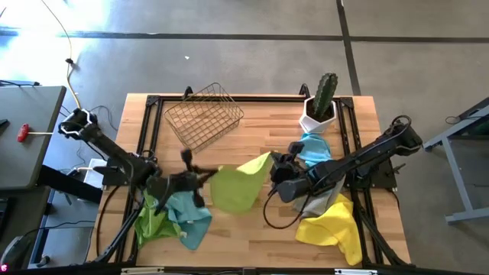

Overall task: Fold microfiber towels
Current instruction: Fold the light green microfiber towel

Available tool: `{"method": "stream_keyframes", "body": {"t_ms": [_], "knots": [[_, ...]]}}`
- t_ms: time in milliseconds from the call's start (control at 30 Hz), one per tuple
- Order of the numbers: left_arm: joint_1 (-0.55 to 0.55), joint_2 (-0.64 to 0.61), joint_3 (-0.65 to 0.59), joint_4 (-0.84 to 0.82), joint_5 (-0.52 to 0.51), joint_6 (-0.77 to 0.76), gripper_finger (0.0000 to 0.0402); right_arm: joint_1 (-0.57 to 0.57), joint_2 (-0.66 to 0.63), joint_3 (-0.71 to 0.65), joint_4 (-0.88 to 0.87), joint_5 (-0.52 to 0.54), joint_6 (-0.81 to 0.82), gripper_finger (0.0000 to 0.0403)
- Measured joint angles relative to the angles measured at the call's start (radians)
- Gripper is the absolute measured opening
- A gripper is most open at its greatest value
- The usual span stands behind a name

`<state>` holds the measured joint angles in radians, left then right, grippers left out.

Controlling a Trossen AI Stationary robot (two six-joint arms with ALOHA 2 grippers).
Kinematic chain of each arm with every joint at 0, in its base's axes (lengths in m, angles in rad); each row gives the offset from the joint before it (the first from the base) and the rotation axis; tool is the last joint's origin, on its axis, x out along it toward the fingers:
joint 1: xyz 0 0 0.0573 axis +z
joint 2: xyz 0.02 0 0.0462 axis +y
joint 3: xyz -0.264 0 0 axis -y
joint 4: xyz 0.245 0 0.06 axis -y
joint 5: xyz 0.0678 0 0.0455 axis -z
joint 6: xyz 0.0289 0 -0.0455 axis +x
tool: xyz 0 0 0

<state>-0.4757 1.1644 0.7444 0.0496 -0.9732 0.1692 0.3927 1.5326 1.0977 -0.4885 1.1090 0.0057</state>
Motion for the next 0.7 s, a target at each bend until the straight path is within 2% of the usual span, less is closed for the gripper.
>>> {"method": "stream_keyframes", "body": {"t_ms": [100, 233, 467, 600, 700], "knots": [[0.056, -0.037, 0.0, 0.0, -0.037, 0.068, 0.0, -0.017, 0.0, 0.0, 0.031, 0.099, -0.069, 0.0], [0.142, -0.069, 0.0, 0.011, -0.036, 0.137, 0.0, -0.056, -0.001, 0.0, 0.091, 0.23, -0.18, 0.0], [0.274, -0.105, 0.0, 0.102, 0.008, 0.269, 0.0, -0.161, -0.003, 0.001, 0.227, 0.35, -0.388, 0.0], [0.308, -0.118, 0.0, 0.1, 0.057, 0.268, 0.0, -0.2, -0.004, 0.001, 0.255, 0.382, -0.415, 0.0], [0.313, -0.119, 0.0, 0.0, 0.119, 0.171, 0.0, -0.192, -0.004, 0.001, 0.247, 0.386, -0.398, 0.0]]}}
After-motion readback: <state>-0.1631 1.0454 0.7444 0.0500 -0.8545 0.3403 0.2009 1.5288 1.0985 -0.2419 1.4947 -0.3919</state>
